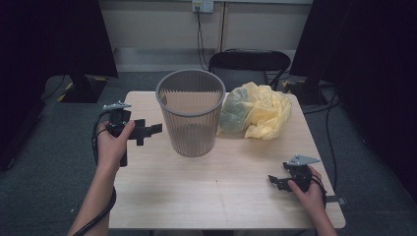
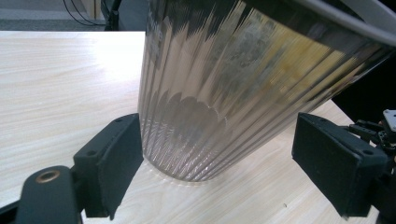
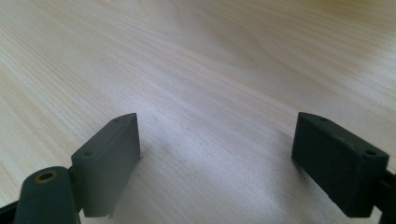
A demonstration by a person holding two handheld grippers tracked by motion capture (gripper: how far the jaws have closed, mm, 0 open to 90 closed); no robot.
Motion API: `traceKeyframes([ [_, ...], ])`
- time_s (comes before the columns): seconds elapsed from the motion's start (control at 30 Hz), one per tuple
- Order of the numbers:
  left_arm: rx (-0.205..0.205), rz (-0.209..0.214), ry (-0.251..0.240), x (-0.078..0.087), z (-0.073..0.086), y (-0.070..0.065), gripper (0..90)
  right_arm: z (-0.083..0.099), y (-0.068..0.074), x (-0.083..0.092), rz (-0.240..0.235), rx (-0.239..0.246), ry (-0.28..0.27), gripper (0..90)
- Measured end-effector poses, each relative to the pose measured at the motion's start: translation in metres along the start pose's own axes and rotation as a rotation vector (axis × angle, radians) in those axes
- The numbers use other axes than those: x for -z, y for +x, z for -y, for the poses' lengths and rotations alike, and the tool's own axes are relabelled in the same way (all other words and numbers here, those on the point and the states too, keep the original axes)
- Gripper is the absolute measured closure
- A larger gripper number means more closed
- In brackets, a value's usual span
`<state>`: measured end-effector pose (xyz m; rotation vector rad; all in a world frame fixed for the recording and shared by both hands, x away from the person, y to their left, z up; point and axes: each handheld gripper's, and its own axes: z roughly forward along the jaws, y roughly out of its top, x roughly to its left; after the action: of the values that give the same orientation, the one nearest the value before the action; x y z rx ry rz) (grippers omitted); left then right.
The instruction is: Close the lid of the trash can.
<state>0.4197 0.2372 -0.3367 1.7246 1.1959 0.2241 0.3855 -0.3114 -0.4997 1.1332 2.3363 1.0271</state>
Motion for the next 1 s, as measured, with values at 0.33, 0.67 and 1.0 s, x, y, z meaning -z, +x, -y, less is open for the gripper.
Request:
traceKeyframes([
  [0.33,-0.001,-0.004,0.009,0.001,0.012,0.007,15.8,0.0,0.0,0.0,0.0,0.0,0.0,14.4],
  [0.67,0.0,0.001,0.012,0.004,0.023,0.012,15.8,0.0,0.0,0.0,0.0,0.0,0.0,14.4],
  [1.0,-0.001,0.011,0.01,0.003,0.029,0.014,15.8,0.0,0.0,0.0,-0.001,0.0,0.0,14.4],
])
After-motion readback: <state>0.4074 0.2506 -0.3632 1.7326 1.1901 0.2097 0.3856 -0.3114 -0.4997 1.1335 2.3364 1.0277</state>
